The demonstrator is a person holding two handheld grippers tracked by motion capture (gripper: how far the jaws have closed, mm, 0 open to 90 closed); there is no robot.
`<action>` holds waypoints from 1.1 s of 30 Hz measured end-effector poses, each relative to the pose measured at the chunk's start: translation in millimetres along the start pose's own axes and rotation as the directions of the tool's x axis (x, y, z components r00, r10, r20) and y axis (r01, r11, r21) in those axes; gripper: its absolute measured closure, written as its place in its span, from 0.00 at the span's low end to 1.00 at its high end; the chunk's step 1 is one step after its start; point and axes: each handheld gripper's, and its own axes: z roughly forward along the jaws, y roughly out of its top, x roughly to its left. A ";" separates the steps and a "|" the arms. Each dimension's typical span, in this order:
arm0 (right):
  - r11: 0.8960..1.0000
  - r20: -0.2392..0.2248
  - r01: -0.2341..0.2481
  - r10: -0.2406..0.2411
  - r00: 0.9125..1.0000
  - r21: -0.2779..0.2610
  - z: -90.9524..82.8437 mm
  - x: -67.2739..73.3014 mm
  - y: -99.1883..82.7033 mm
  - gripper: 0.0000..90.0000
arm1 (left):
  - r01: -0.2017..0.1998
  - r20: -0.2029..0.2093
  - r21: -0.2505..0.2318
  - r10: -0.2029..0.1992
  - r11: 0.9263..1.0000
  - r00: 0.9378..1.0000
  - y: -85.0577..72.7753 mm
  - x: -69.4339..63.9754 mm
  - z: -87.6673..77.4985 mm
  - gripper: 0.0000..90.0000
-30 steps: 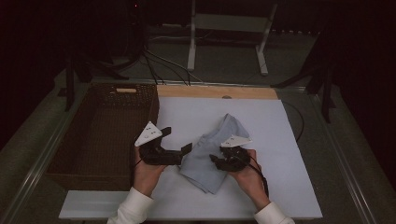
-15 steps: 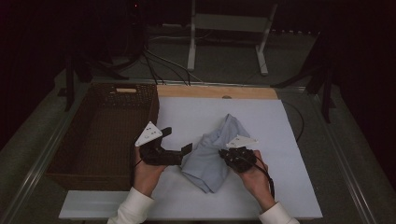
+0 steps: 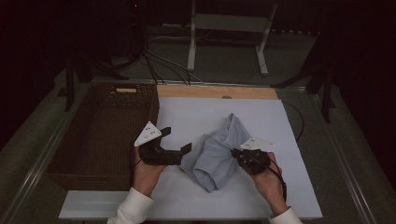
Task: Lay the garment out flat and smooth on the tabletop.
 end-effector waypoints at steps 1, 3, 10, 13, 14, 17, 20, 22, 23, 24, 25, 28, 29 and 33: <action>1.000 0.004 -0.008 0.008 1.000 -0.003 -2.5 -2.6 -1.0 0.98 | -0.001 0.000 0.000 0.001 1.000 1.000 0.1 0.1 -0.3 0.01; 1.000 0.012 -0.013 0.013 1.000 0.004 -6.7 -8.4 -3.7 0.98 | 0.000 -0.001 -0.001 0.000 1.000 1.000 0.2 0.6 -0.6 0.01; 0.999 -0.012 0.002 -0.001 1.000 0.052 -8.0 -13.9 -13.6 0.94 | 0.002 -0.002 0.001 -0.002 1.000 1.000 -0.3 0.3 0.5 0.01; 0.999 -0.019 0.000 0.001 1.000 0.046 -5.5 -11.4 -12.2 0.80 | 0.002 -0.003 0.002 -0.002 1.000 1.000 -0.6 0.4 0.6 0.01; 0.999 -0.014 -0.005 0.006 1.000 0.041 -4.8 -10.2 -10.7 0.74 | 0.003 -0.002 0.002 -0.003 1.000 1.000 -0.5 0.6 0.5 0.01; 1.000 -0.002 -0.022 0.022 1.000 0.019 -3.2 -7.6 -4.0 0.54 | 0.003 -0.002 0.002 -0.003 1.000 1.000 -0.4 1.0 0.1 0.01; 0.999 0.003 -0.037 0.037 0.999 -0.002 -1.5 -5.5 4.5 0.41 | 0.005 -0.001 -0.001 -0.005 1.000 1.000 -0.4 1.0 -0.2 0.01; 0.999 0.007 -0.046 0.046 0.999 -0.013 0.5 -4.4 9.9 0.36 | 0.005 -0.001 -0.003 -0.005 1.000 1.000 -0.3 1.0 -0.3 0.01; 0.998 0.009 -0.052 0.052 0.999 -0.017 1.5 -3.7 12.5 0.33 | 0.005 -0.002 -0.003 -0.005 1.000 1.000 -0.2 1.1 -0.5 0.01; 0.998 0.010 -0.058 0.058 0.998 -0.023 2.8 -3.0 14.8 0.31 | 0.005 -0.002 -0.003 -0.005 1.000 1.000 -0.1 1.2 -0.6 0.01; 0.998 0.011 -0.059 0.059 0.998 -0.026 4.3 -2.7 17.0 0.30 | 0.004 -0.002 -0.003 -0.004 1.000 1.000 -0.1 1.3 -0.7 0.01; 0.997 0.005 -0.068 0.068 0.998 -0.033 8.8 -1.3 22.6 0.28 | 0.004 -0.003 -0.003 -0.004 1.000 1.000 -0.1 1.6 -0.8 0.01; 0.997 0.001 -0.069 0.069 0.998 -0.036 10.4 -1.1 24.2 0.27 | 0.004 -0.003 -0.003 -0.004 1.000 1.000 -0.1 1.7 -0.9 0.01; 0.996 -0.017 -0.079 0.078 0.997 -0.046 16.5 -0.3 29.2 0.27 | 0.004 -0.004 -0.004 -0.004 1.000 1.000 -0.1 1.7 -1.1 0.01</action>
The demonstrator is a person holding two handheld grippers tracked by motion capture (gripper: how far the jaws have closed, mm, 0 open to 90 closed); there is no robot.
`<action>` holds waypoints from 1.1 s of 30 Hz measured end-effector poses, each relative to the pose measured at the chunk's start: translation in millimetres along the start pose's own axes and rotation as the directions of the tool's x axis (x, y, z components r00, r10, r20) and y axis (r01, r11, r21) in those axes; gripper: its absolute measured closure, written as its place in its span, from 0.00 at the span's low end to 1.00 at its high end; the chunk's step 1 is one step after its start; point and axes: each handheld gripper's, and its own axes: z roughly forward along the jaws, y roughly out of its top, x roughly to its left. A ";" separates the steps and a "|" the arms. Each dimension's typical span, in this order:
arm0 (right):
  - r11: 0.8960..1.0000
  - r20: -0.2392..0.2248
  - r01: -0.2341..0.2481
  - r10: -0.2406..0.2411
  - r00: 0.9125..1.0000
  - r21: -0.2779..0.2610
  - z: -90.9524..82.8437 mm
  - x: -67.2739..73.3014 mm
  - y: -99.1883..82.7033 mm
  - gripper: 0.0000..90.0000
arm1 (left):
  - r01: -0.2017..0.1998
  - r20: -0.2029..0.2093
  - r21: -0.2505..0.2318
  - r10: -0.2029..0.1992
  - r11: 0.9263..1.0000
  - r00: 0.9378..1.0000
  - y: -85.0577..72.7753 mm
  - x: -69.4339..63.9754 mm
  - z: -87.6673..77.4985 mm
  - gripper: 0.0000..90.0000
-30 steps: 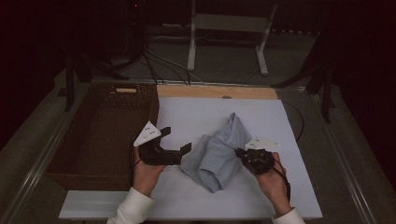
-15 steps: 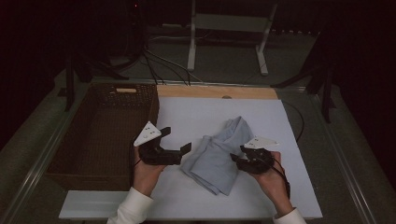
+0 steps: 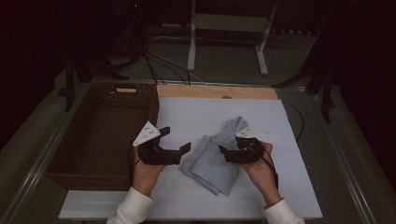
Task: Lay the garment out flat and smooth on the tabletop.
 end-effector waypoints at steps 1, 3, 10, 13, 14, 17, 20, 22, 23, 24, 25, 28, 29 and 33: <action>1.000 0.000 0.000 0.000 1.000 0.000 0.0 0.0 0.0 0.27 | 0.000 0.000 0.000 0.000 1.000 1.000 0.0 0.0 0.0 0.01; 1.000 -0.007 0.002 -0.002 1.000 0.000 4.4 1.6 3.0 0.27 | -0.002 0.002 0.001 0.002 1.000 1.000 0.0 -0.3 0.2 0.01; 1.000 -0.026 0.006 -0.006 1.000 0.012 15.8 5.8 6.7 0.33 | 0.001 0.002 -0.002 -0.001 1.000 1.000 0.3 -0.2 -0.5 0.01; 1.000 -0.031 0.009 -0.009 0.999 0.018 20.7 7.3 7.2 0.36 | 0.001 0.002 -0.003 -0.001 1.000 1.000 0.3 -0.1 -0.8 0.01; 1.000 -0.034 0.011 -0.010 0.999 0.020 22.1 7.7 7.5 0.37 | 0.001 0.002 -0.002 -0.001 1.000 1.000 0.3 -0.2 -0.8 0.01; 1.000 -0.041 0.016 -0.015 0.999 0.027 25.9 9.0 8.6 0.40 | 0.001 0.002 -0.002 -0.001 1.000 1.000 0.3 -0.2 -0.6 0.01; 0.999 -0.040 0.018 -0.017 0.999 0.036 29.9 8.9 8.5 0.43 | 0.002 0.002 -0.002 -0.002 1.000 1.000 0.3 -0.1 -0.7 0.01; 0.999 -0.044 0.021 -0.019 0.999 0.042 32.5 8.9 8.2 0.46 | 0.000 0.003 -0.002 0.000 1.000 1.000 0.2 -0.4 -0.6 0.01; 0.999 -0.046 0.026 -0.024 0.999 0.045 33.7 9.1 8.1 0.47 | 0.000 0.003 -0.001 0.000 1.000 1.000 0.2 -0.5 -0.4 0.01; 0.998 -0.047 0.029 -0.027 0.999 0.050 34.8 9.8 8.1 0.49 | 0.000 0.003 -0.001 0.000 1.000 1.000 0.1 -0.6 -0.3 0.01; 0.998 -0.048 0.033 -0.031 0.998 0.054 35.7 10.2 8.0 0.51 | -0.002 0.003 0.001 0.002 1.000 1.000 0.1 -0.5 -0.2 0.01; 0.997 -0.051 0.044 -0.041 0.998 0.068 38.0 10.8 7.0 0.58 | -0.003 0.003 0.001 0.003 1.000 1.000 0.0 -0.6 -0.1 0.01; 0.997 -0.049 0.044 -0.040 0.998 0.071 38.6 10.6 6.6 0.62 | -0.002 0.003 0.001 0.002 1.000 1.000 0.0 -0.5 -0.2 0.01; 0.997 -0.048 0.045 -0.042 0.998 0.069 37.1 9.2 5.3 0.79 | -0.003 0.000 0.003 0.003 1.000 1.000 -0.3 -0.5 0.0 0.01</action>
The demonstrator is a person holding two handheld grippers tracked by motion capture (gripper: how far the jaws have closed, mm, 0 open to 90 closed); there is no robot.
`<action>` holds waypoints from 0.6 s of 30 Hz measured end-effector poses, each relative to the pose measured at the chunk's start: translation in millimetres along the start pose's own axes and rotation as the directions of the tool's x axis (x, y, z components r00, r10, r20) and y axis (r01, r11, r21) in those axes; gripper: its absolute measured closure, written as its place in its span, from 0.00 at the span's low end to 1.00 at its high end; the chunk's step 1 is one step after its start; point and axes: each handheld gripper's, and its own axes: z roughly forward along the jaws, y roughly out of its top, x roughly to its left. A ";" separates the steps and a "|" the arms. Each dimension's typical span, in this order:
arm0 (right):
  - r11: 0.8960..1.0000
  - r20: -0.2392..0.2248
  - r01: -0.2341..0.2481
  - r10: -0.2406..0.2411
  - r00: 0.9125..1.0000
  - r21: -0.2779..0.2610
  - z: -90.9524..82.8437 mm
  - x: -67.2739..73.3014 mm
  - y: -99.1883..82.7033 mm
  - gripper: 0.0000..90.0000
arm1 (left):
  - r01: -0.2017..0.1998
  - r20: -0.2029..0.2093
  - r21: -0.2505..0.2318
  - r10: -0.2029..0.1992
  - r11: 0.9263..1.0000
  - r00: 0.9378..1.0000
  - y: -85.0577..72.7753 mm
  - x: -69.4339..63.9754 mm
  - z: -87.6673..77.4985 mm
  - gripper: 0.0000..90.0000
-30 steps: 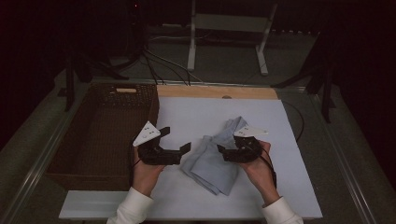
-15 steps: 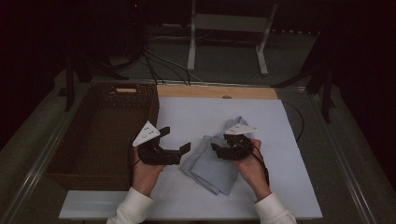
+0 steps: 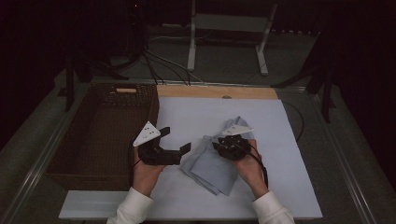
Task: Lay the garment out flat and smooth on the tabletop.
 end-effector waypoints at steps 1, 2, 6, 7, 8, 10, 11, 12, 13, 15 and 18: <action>1.000 -0.004 0.000 0.000 1.000 -0.002 -0.9 -0.5 -0.3 0.83 | -0.001 0.001 0.000 0.001 1.000 1.000 -0.1 -0.2 0.2 0.01; 1.000 -0.009 0.000 0.000 1.000 -0.002 -1.7 -0.8 -0.4 0.86 | -0.002 0.000 0.000 0.002 1.000 1.000 -0.1 -0.3 0.4 0.01; 1.000 -0.010 0.017 -0.017 1.000 -0.003 -5.0 0.4 -1.0 0.93 | -0.003 0.002 0.001 0.003 1.000 1.000 -0.2 -0.8 0.7 0.01; 1.000 -0.008 0.017 -0.017 1.000 -0.005 -6.2 1.2 -1.4 0.93 | -0.003 0.001 0.001 0.003 1.000 1.000 -0.2 -0.8 0.6 0.01; 1.000 -0.006 0.023 -0.023 1.000 -0.008 -7.6 1.7 -1.8 0.93 | -0.003 0.001 0.001 0.003 1.000 1.000 -0.2 -0.6 0.5 0.01; 1.000 -0.003 0.026 -0.026 1.000 -0.013 -11.2 2.3 -3.1 0.93 | -0.002 0.001 0.001 0.002 1.000 1.000 0.0 -0.2 0.1 0.01; 0.999 -0.003 0.027 -0.027 1.000 -0.018 -13.3 2.1 -3.9 0.93 | -0.002 0.001 0.000 0.002 1.000 1.000 0.1 -0.1 0.0 0.01; 0.999 -0.001 0.026 -0.026 1.000 -0.021 -15.8 1.8 -4.6 0.93 | -0.001 0.001 -0.001 0.001 1.000 1.000 0.0 -0.1 0.0 0.01; 0.999 -0.002 0.026 -0.026 1.000 -0.028 -18.4 1.3 -5.5 0.93 | -0.001 0.002 0.000 0.001 1.000 1.000 0.0 -0.1 0.1 0.01; 0.999 0.001 0.025 -0.025 1.000 -0.035 -24.2 0.8 -7.1 0.93 | -0.001 0.002 0.000 0.001 1.000 1.000 0.0 -0.2 0.2 0.01; 0.999 0.005 0.027 -0.027 1.000 -0.045 -31.0 0.0 -9.1 0.93 | -0.002 0.002 0.000 0.002 1.000 1.000 -0.1 -0.4 0.5 0.01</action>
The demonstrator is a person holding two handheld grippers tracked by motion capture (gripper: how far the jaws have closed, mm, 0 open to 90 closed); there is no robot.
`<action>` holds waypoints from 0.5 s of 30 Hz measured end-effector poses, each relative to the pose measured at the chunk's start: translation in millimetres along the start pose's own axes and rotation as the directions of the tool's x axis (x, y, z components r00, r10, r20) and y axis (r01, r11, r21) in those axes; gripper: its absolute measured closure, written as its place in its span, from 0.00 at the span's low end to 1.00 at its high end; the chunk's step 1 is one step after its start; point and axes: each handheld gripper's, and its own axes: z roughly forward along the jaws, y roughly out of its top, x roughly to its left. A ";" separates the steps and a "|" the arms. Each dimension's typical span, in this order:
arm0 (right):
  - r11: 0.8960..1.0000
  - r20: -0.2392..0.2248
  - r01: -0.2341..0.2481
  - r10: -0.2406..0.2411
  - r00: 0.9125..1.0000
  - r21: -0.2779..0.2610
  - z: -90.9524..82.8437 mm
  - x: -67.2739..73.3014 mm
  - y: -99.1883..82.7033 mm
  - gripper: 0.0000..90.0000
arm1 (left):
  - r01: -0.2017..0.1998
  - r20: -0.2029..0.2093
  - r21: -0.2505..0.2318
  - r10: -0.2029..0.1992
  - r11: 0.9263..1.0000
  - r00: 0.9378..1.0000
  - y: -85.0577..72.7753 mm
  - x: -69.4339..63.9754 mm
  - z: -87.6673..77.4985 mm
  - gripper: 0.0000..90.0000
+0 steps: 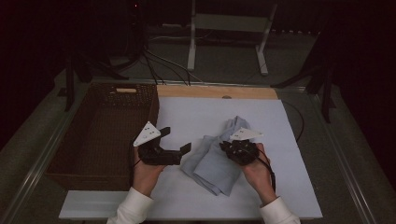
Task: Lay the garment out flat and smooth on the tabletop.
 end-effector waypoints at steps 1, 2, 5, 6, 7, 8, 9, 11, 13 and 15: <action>1.000 0.001 0.001 -0.001 1.000 -0.004 -2.7 -0.7 -0.7 0.93 | 0.000 0.000 0.000 0.000 1.000 1.000 0.0 -0.1 0.0 0.01; 1.000 -0.001 -0.001 0.001 1.000 -0.007 -5.6 -1.4 -1.5 0.93 | 0.000 0.000 0.000 0.000 1.000 1.000 0.0 -0.1 0.1 0.01; 1.000 -0.001 -0.011 0.011 1.000 -0.024 -14.2 -3.5 -4.1 0.93 | 0.001 0.000 0.000 -0.001 1.000 1.000 -0.1 0.2 0.0 0.01; 1.000 0.001 -0.011 0.011 1.000 -0.027 -17.3 -4.1 -5.0 0.93 | 0.001 -0.001 0.001 -0.001 1.000 1.000 -0.1 0.2 0.0 0.01; 0.999 0.002 -0.014 0.014 1.000 -0.031 -20.1 -4.5 -6.0 0.93 | 0.002 -0.001 0.001 -0.002 1.000 1.000 -0.2 0.2 0.0 0.01; 0.999 0.004 -0.011 0.011 1.000 -0.034 -22.8 -5.3 -7.0 0.93 | 0.002 0.000 0.002 -0.002 1.000 1.000 -0.3 0.2 0.1 0.01; 0.999 0.006 -0.012 0.012 1.000 -0.037 -25.6 -6.0 -8.0 0.93 | 0.002 0.000 0.001 -0.002 1.000 1.000 -0.4 0.0 0.4 0.01; 0.999 0.011 -0.018 0.018 1.000 -0.043 -30.7 -7.2 -9.7 0.93 | 0.001 0.000 0.003 -0.001 1.000 1.000 -0.4 -0.2 0.6 0.01; 0.999 0.013 -0.019 0.020 1.000 -0.050 -35.4 -9.1 -11.7 0.93 | 0.000 0.000 0.003 0.000 1.000 1.000 -0.4 -0.2 0.6 0.01; 0.998 0.018 -0.022 0.023 1.000 -0.054 -39.1 -10.7 -14.0 0.93 | 0.001 0.000 0.003 -0.001 1.000 1.000 -0.5 -0.1 0.5 0.01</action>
